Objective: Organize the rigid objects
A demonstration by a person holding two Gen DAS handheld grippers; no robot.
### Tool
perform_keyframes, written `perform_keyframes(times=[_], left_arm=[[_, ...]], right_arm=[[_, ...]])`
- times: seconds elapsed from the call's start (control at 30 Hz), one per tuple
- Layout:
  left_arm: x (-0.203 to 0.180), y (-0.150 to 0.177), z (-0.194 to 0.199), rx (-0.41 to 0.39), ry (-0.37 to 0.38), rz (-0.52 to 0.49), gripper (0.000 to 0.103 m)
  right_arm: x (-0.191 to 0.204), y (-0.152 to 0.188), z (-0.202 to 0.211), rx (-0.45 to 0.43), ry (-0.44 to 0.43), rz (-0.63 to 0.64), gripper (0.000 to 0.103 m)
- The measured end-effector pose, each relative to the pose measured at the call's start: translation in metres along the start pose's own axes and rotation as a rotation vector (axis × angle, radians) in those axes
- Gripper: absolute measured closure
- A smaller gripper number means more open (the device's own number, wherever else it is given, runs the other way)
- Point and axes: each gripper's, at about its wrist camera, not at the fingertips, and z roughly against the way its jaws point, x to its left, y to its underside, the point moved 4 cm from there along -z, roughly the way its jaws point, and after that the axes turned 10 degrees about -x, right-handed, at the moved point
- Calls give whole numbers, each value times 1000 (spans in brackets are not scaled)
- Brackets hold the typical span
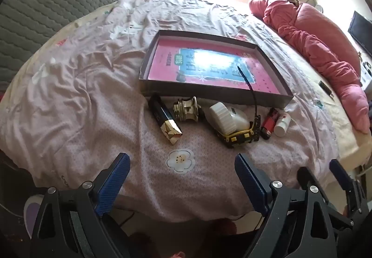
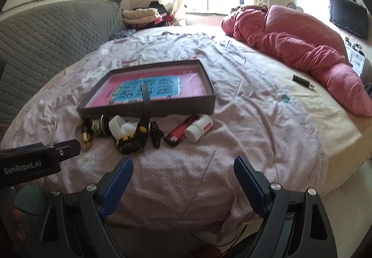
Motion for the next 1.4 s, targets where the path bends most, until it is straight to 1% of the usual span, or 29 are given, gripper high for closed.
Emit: perform_keyframes(times=[0.1, 0.13, 0.17, 0.23, 0.3, 0.37, 0.43, 0.93, 1.03, 1.4], left_arm=[[-1, 1, -2, 12, -12, -11, 11], [3, -2, 1, 0, 0, 6, 11], [3, -3, -2, 3, 8, 18, 11], [4, -5, -3, 5, 6, 12, 11], [7, -6, -3, 6, 10, 13, 11], [5, -7, -6, 12, 1, 8, 11], [0, -3, -7, 1, -10, 1, 11], [-2, -7, -7, -6, -12, -7, 11], [-2, -8, -7, -6, -6, -4, 11], [-2, -9, -6, -8, 2, 3, 11]], right_arm=[[0, 4, -6, 34, -9, -17, 15], [-3, 0, -10, 50, -18, -33, 15], [-4, -3, -5, 24, -17, -27, 15], [-6, -9, -8, 21, -22, -21, 15], [-1, -3, -5, -26, -6, 1, 15], [-1, -6, -6, -40, -10, 7, 15], [0, -2, -4, -54, -13, 8, 15], [3, -7, -7, -46, -11, 27, 15], [3, -7, -7, -33, -12, 22, 15], [1, -9, -9, -35, -5, 19, 15]])
